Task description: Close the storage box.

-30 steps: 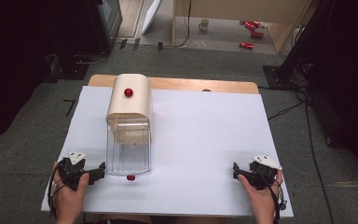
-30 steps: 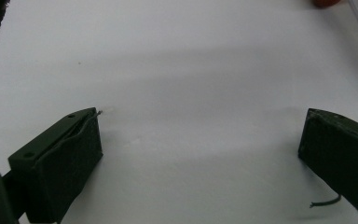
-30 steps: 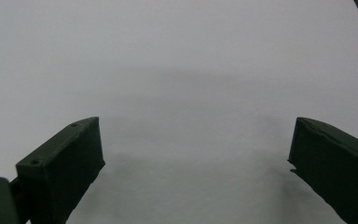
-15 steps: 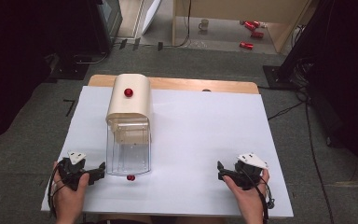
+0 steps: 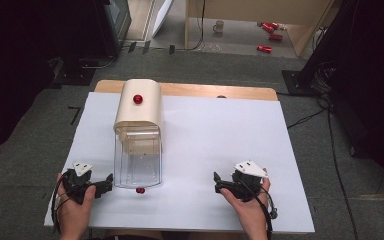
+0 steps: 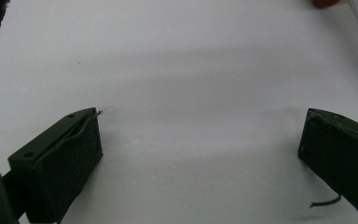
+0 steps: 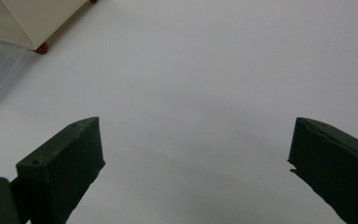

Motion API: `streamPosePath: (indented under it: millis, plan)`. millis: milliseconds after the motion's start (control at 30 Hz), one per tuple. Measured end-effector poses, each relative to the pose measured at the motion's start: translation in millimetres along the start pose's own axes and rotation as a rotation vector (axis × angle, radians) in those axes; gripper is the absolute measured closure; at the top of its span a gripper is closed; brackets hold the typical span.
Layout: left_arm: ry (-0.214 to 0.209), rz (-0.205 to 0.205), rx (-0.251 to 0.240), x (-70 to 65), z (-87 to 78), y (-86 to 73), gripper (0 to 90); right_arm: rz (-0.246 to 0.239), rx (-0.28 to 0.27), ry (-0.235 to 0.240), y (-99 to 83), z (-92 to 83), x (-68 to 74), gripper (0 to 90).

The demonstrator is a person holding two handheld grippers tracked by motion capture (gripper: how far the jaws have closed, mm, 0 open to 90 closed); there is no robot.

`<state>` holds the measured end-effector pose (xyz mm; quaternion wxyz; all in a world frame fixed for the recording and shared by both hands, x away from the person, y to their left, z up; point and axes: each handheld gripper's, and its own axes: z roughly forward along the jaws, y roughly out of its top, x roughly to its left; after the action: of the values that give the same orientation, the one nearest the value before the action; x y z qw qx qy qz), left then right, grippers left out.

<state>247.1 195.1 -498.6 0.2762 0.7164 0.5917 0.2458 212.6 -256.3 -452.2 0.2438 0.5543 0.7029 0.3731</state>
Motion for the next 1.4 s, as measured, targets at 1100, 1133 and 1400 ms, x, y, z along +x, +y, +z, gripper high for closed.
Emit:
streamPosePath:
  millis: [1100,1133,1400]
  plan:
    - [0.0,0.002,0.001,0.2,-0.1,0.0,0.0,-0.119,-0.004,0.176,21.3,22.1,96.7,2.8]
    - [0.0,0.002,0.001,0.2,-0.1,0.0,0.0,-0.124,-0.005,0.181,21.5,22.7,99.2,2.8]
    - [-0.001,0.001,0.001,0.2,-0.1,0.0,0.0,-0.144,-0.004,0.211,20.9,24.6,114.7,2.8]
